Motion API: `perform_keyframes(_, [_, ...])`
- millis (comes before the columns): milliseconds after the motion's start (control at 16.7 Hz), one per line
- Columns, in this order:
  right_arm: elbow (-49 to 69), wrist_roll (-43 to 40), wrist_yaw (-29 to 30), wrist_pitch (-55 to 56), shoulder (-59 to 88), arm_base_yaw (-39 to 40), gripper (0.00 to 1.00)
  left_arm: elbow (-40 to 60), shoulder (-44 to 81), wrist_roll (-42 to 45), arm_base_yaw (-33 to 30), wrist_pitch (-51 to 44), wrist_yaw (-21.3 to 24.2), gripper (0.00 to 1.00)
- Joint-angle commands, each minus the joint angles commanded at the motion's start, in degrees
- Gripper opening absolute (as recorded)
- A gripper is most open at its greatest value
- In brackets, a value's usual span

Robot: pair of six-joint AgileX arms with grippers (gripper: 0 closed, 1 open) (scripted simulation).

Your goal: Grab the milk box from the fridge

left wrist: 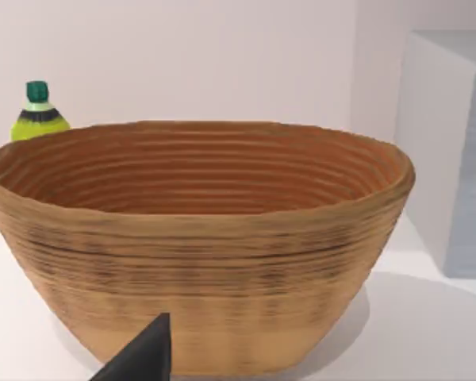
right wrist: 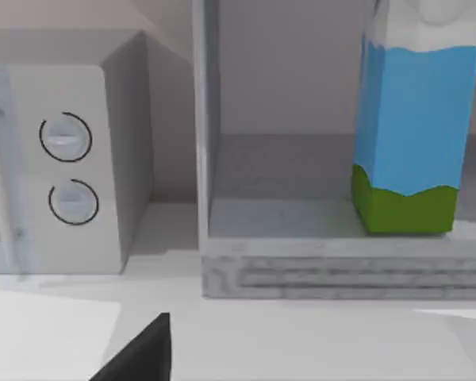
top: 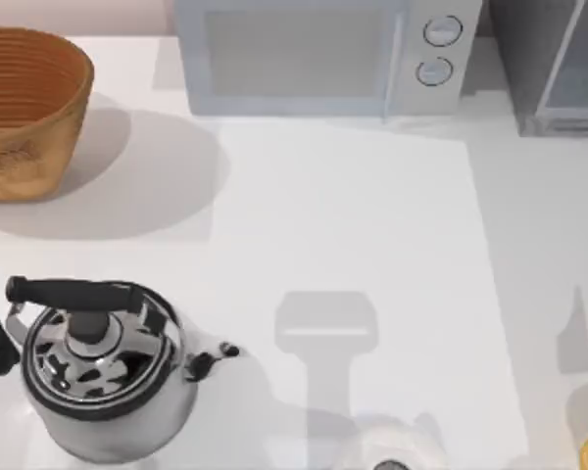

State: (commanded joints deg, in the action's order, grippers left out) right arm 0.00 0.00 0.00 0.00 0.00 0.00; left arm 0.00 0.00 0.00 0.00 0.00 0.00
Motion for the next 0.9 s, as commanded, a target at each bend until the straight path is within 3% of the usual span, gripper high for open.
perform_keyframes(420, [0.54,-0.18,-4.3,8.9,9.07,-2.31,1.0,0.0,0.0,0.0,0.0,0.0,0.0,1.0])
perform_keyframes(900, [4.81,-0.4,-16.33,45.62,50.16,-13.84,1.0,0.0,0.0,0.0,0.0,0.0,0.0,1.0])
